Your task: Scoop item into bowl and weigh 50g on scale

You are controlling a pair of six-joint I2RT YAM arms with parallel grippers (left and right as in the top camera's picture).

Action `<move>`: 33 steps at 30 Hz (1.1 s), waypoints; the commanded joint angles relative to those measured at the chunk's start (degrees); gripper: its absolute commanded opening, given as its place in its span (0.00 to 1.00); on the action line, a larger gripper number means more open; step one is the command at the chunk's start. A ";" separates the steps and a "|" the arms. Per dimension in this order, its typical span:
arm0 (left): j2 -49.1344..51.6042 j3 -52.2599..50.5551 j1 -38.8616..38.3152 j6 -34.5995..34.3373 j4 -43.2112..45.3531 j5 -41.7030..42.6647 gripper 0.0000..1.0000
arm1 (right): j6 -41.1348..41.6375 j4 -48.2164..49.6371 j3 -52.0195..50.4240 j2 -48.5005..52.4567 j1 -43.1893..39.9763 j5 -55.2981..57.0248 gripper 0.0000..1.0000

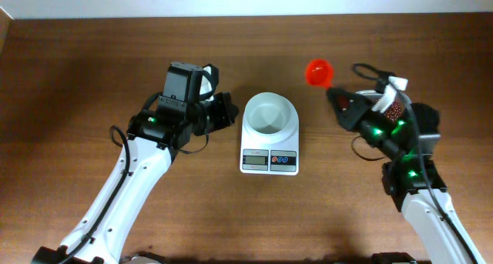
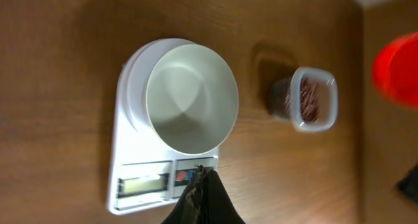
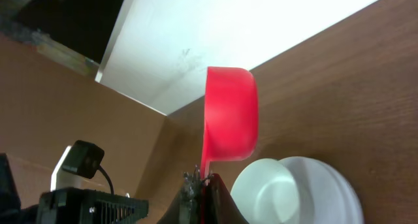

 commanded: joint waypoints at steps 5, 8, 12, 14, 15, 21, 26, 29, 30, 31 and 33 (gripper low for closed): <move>-0.07 0.87 -9.53 39.17 -2.16 -4.85 0.00 | -1.05 0.20 0.61 -1.09 -4.81 -8.09 0.04; 3.08 0.83 -16.26 43.30 -3.37 -9.68 0.00 | -1.05 0.17 0.61 -1.07 -4.79 -8.33 0.04; 9.42 0.83 -22.21 43.25 -3.41 -16.76 0.00 | -1.05 0.13 0.61 -1.07 -4.79 -9.22 0.04; 10.69 0.83 -23.26 43.25 -3.34 -16.74 0.00 | -1.05 0.13 0.61 -1.07 -4.79 -9.38 0.04; 11.41 0.83 -24.04 43.23 -3.34 -16.74 0.00 | -1.07 -0.02 0.61 -1.07 -4.79 -9.35 0.04; 16.72 0.83 -27.32 42.60 -2.05 -16.96 0.00 | -1.57 -1.07 0.61 -1.07 -4.79 -9.35 0.04; 17.92 0.83 -28.06 41.40 -0.92 -18.34 0.00 | -3.91 -3.37 0.61 -1.07 -4.79 -9.35 0.04; 18.47 0.83 -28.06 38.69 0.42 -23.30 0.00 | -3.91 -3.50 0.61 -1.07 -4.79 -9.14 0.04; 18.88 0.83 -28.06 38.66 0.50 -23.32 0.00 | -3.91 -3.48 0.61 -1.07 -4.79 -9.09 0.04; 19.58 0.83 -28.06 37.88 0.55 -23.37 0.00 | -3.91 -3.48 0.61 -1.07 -4.79 -9.07 0.04; 20.48 0.83 -28.06 37.55 0.68 -23.39 0.00 | -3.91 -3.48 0.61 -1.07 -4.79 -8.94 0.04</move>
